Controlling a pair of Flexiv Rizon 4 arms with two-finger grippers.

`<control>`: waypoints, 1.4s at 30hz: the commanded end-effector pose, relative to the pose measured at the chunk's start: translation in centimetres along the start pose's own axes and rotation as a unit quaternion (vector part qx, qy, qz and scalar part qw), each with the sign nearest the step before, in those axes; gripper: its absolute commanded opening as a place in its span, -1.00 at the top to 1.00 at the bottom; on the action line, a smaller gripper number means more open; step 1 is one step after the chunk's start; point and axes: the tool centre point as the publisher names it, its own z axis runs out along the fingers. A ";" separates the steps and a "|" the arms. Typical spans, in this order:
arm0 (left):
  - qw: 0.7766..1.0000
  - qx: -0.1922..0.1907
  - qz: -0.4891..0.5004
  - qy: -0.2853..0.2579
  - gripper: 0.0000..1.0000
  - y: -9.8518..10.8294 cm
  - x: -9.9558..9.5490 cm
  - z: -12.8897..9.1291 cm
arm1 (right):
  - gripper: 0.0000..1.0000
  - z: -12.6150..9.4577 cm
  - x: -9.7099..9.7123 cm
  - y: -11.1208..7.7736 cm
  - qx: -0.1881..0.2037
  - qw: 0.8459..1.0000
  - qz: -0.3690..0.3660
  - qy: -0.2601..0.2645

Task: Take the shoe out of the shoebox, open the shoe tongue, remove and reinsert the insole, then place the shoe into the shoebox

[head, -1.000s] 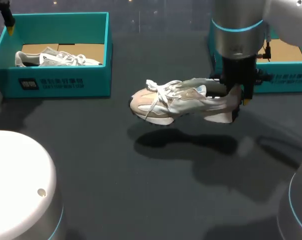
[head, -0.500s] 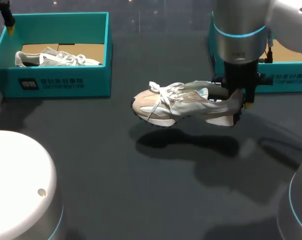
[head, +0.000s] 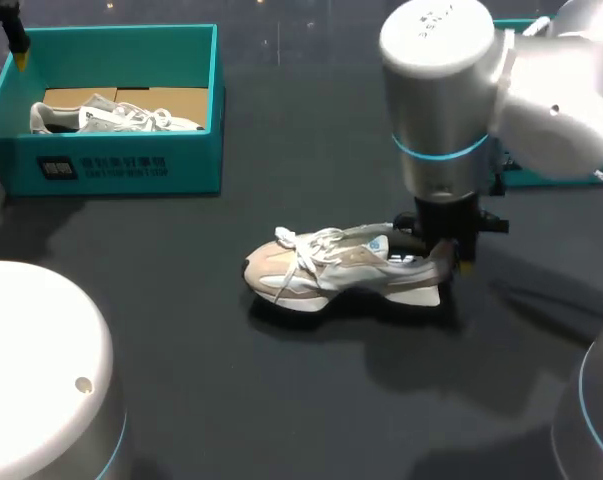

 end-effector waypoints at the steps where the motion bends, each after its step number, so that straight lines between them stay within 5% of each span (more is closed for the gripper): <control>1: 1.000 0.000 0.001 0.001 -1.00 0.0 0.0 0.0 | 1.00 2.8 0.3 -0.9 0.001 1.000 -0.003 0.010; 18: 1.000 0.000 0.001 0.001 -1.00 0.0 0.0 0.0 | 1.00 6.8 1.2 -1.7 0.022 1.000 -0.014 0.015; 39: 1.000 0.000 0.001 0.001 -1.00 0.0 0.0 0.0 | 1.00 7.9 2.3 -1.6 0.029 0.998 -0.044 0.024; 40: 1.000 0.000 0.001 0.001 -1.00 0.0 0.0 0.0 | 0.95 7.7 2.3 -1.6 0.028 0.998 -0.045 0.025; 42: 1.000 0.000 0.001 0.001 -1.00 0.0 0.0 0.0 | 0.44 7.6 2.2 -1.6 0.027 0.998 -0.046 0.026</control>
